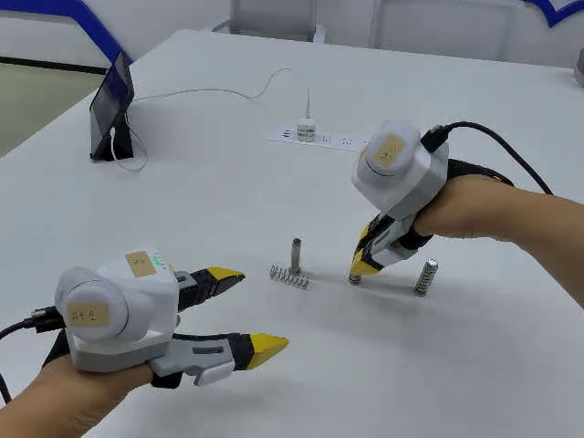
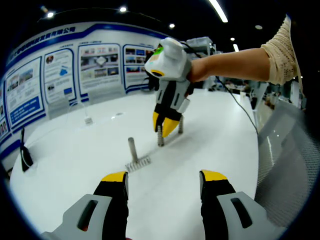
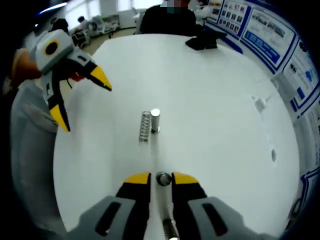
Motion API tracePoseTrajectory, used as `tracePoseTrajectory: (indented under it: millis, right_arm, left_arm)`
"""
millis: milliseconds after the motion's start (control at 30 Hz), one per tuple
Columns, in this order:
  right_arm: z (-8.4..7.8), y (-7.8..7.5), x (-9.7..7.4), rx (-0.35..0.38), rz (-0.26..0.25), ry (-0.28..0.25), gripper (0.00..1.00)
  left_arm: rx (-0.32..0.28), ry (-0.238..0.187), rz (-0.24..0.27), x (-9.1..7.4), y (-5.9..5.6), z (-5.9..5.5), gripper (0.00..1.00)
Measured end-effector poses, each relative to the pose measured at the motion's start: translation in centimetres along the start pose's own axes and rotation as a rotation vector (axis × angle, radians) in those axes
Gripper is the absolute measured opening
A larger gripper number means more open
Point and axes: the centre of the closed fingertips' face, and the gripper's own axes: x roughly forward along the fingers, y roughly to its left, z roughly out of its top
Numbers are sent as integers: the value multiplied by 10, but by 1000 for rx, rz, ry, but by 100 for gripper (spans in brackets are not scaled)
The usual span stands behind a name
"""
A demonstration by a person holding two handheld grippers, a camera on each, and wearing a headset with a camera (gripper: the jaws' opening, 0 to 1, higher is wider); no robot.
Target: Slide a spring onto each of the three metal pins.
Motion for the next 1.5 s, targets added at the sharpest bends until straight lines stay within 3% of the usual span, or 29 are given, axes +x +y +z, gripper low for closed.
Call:
tracePoseTrajectory:
  millis: [367,800,1500]
  right_arm:
    - [3,-3,-1,-10,-15,-13,24]
    - [19,1,0,-18,-16,-46,26]
    - [40,16,22,-14,19,-71,24]
  left_arm:
    - [1,0,-2,1,0,1,58]
    - [3,-2,0,-1,1,1,58]
    - [-2,-1,10,-4,6,-1,58]
